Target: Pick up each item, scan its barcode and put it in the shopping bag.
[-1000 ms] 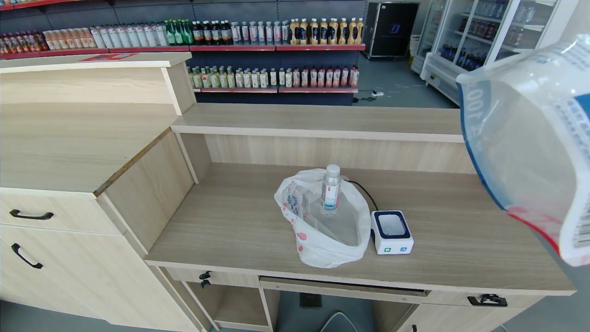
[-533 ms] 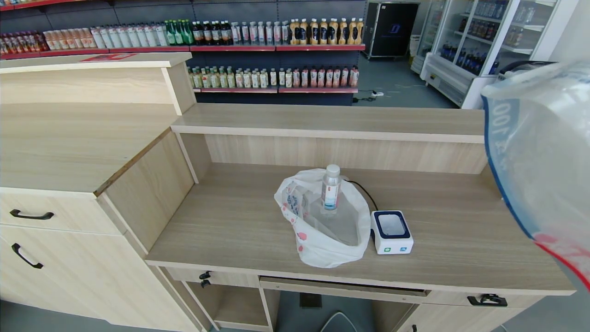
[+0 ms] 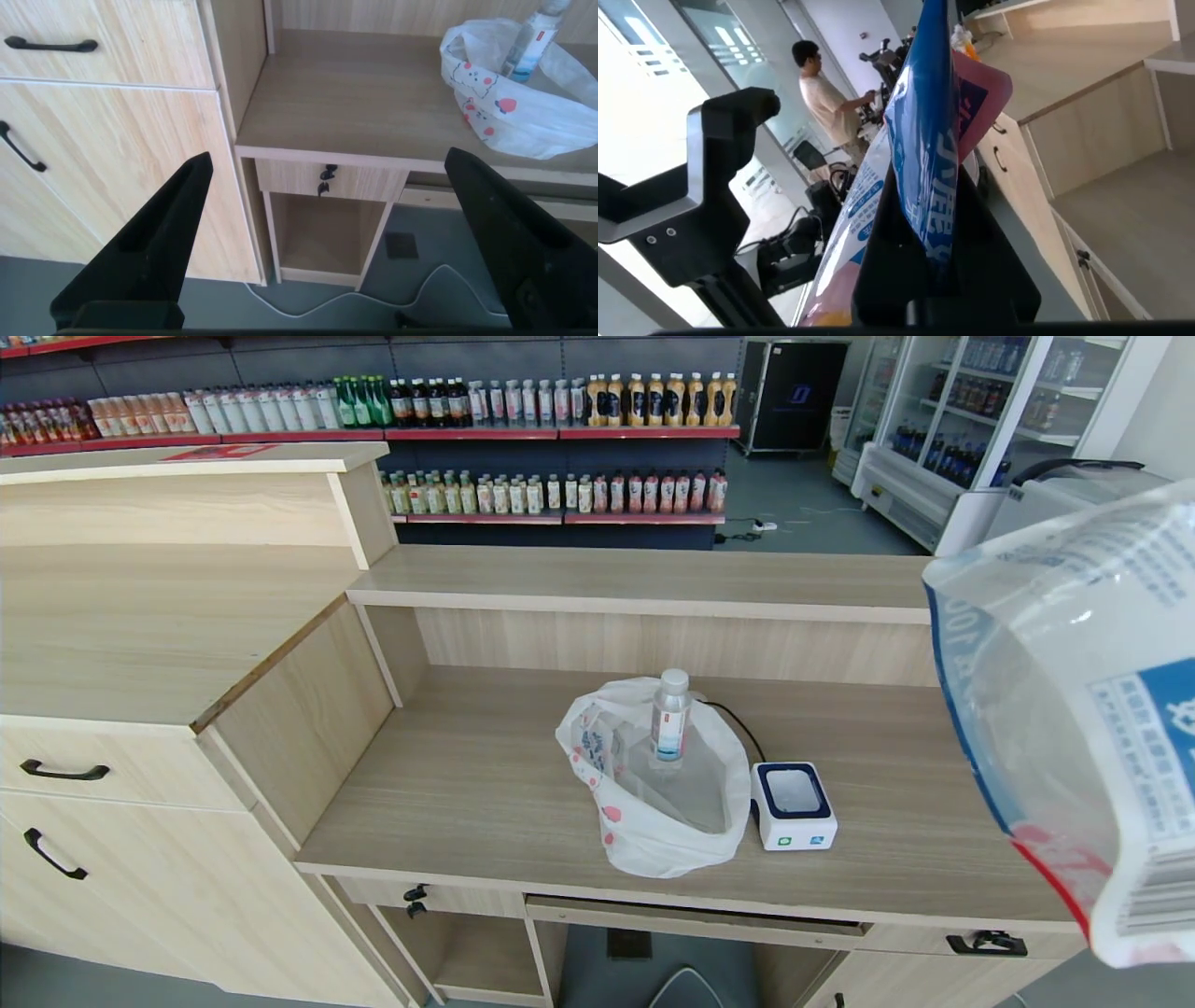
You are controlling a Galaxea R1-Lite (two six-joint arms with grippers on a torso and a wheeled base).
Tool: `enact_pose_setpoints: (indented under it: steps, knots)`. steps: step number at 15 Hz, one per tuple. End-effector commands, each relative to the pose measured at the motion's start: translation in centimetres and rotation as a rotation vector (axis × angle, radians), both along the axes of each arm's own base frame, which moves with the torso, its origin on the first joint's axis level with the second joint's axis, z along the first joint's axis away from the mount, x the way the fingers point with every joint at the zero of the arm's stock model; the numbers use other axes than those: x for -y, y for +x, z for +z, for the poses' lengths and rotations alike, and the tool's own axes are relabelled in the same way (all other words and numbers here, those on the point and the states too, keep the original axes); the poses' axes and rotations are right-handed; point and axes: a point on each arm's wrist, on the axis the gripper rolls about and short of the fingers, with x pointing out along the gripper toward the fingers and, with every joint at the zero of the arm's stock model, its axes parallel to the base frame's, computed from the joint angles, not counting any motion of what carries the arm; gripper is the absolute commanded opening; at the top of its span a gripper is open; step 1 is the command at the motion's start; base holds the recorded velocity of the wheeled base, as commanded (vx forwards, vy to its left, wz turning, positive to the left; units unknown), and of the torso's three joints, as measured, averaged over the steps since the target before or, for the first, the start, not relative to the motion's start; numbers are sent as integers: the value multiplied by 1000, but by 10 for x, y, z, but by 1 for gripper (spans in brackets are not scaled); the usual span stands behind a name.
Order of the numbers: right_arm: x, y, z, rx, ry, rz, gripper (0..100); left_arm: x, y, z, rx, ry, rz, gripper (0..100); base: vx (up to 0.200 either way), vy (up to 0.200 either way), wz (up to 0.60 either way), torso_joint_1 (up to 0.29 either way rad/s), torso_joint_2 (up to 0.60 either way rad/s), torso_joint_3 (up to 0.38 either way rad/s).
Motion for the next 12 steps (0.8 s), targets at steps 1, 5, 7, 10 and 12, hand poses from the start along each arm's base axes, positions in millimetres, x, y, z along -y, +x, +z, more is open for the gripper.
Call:
enact_pose_setpoints:
  steps: [1,5,7,10,12]
  knots:
    - [-2,2,-2,-6,-8,7,0,0,0,0,-1,0,0,100,0,0,0,0,0,0]
    - [-3,5,-6,-8,-25,-2,0,0,0,0,-1,0,0,100,0,0,0,0,0,0]
    - [-3,4,-5,-8,-24,-3,0,0,0,0,1,0,0,100,0,0,0,0,0,0]
    - [-3,4,-5,-11,-26,-2,0,0,0,0,-1,0,0,100,0,0,0,0,0,0]
    - [-3,4,-5,-12,-27,-1,0,0,0,0,-1,0,0,100,0,0,0,0,0,0]
